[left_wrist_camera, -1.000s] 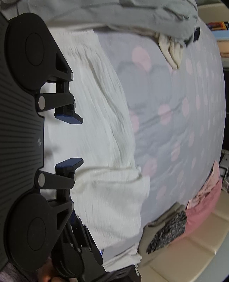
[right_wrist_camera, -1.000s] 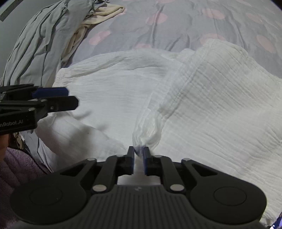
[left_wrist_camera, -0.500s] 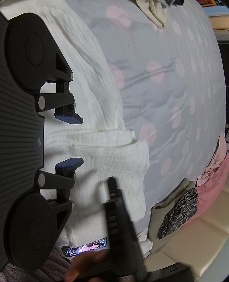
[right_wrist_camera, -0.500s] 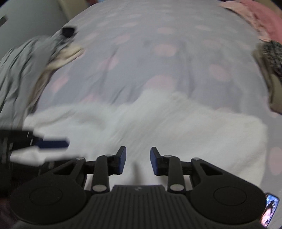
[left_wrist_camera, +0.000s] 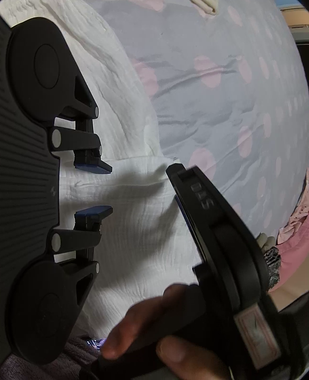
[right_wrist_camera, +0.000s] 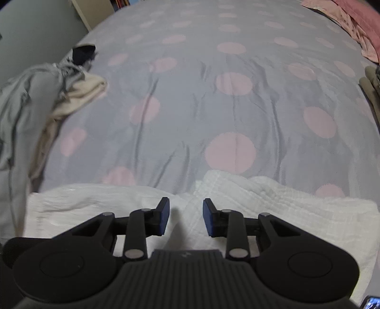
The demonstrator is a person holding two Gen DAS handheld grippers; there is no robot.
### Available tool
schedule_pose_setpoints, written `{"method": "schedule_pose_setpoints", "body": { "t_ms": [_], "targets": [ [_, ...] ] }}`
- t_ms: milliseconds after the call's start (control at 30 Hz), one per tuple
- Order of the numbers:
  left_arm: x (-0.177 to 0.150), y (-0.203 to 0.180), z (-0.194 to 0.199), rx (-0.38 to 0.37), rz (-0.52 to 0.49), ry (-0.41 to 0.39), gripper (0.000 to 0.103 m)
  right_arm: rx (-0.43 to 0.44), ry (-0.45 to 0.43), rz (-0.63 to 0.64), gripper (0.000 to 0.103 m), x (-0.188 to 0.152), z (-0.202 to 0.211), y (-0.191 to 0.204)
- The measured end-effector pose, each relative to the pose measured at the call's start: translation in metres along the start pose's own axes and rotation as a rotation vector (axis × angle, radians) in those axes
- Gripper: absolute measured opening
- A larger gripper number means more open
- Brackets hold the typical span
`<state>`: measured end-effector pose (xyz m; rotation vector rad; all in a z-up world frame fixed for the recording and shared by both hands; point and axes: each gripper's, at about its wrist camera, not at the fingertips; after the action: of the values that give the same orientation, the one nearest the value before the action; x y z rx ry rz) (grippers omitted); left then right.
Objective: Fold clothes
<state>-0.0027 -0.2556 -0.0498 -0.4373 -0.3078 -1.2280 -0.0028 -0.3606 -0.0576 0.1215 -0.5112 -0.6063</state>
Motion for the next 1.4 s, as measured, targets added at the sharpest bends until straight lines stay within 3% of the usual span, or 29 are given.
{"method": "schedule_pose_setpoints", "body": {
  "t_ms": [67, 167, 267, 467, 533, 600, 633, 733, 833, 867, 933, 1100, 1200, 1400],
  "targets": [
    [-0.001, 0.000, -0.001, -0.008, -0.006, 0.002, 0.013, -0.031, 0.017, 0.008, 0.031, 0.001, -0.008, -0.001],
    [-0.003, -0.002, 0.001, -0.032, -0.026, -0.004, 0.005, -0.073, 0.019, 0.022, 0.005, -0.001, -0.011, -0.003],
    [-0.006, -0.005, 0.003, -0.036, -0.051, -0.006, 0.000, -0.081, -0.008, 0.023, 0.000, -0.003, -0.002, -0.008],
    [-0.013, 0.001, 0.013, -0.036, -0.035, -0.035, 0.000, -0.025, -0.083, 0.027, 0.000, -0.004, 0.025, -0.005],
    [-0.013, 0.002, 0.011, -0.023, -0.016, -0.034, 0.000, -0.012, -0.081, 0.035, 0.008, -0.004, 0.026, -0.001],
    [-0.013, 0.003, 0.006, 0.002, 0.002, -0.020, 0.000, -0.018, -0.061, 0.035, 0.039, -0.005, 0.021, 0.002],
    [-0.013, 0.004, 0.003, 0.015, 0.008, -0.009, 0.001, -0.020, -0.053, 0.035, 0.038, -0.005, 0.018, 0.003],
    [-0.012, 0.003, -0.002, 0.042, 0.017, 0.028, 0.022, -0.051, 0.001, 0.053, 0.036, -0.008, 0.002, 0.007],
    [-0.010, -0.001, -0.004, 0.047, 0.010, 0.042, 0.024, -0.083, 0.037, 0.071, 0.030, -0.014, -0.010, 0.007],
    [-0.010, -0.003, -0.005, 0.050, 0.005, 0.046, 0.024, -0.094, 0.043, 0.077, 0.021, -0.016, -0.013, 0.006],
    [-0.008, -0.006, -0.006, 0.055, -0.004, 0.056, 0.023, -0.099, 0.046, 0.073, 0.015, -0.017, -0.013, 0.005],
    [-0.008, -0.010, -0.009, 0.055, -0.034, 0.066, 0.001, -0.071, 0.033, 0.035, 0.008, -0.012, -0.001, 0.000],
    [-0.009, -0.005, -0.004, 0.054, -0.018, 0.068, 0.000, -0.028, 0.008, 0.015, 0.008, -0.009, 0.013, 0.000],
    [-0.008, 0.007, 0.010, 0.036, 0.054, 0.149, 0.000, 0.090, -0.011, 0.044, 0.007, -0.010, 0.026, 0.012]
  ]
}}
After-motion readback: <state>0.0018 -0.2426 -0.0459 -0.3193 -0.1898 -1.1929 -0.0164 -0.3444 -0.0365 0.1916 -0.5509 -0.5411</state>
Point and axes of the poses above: each gripper's, at about its wrist camera, not at the fingertips, and z roughly against the way its jaws point, y to its left, x to its top, and after that the axes turned 5 degrees about x, right-handed
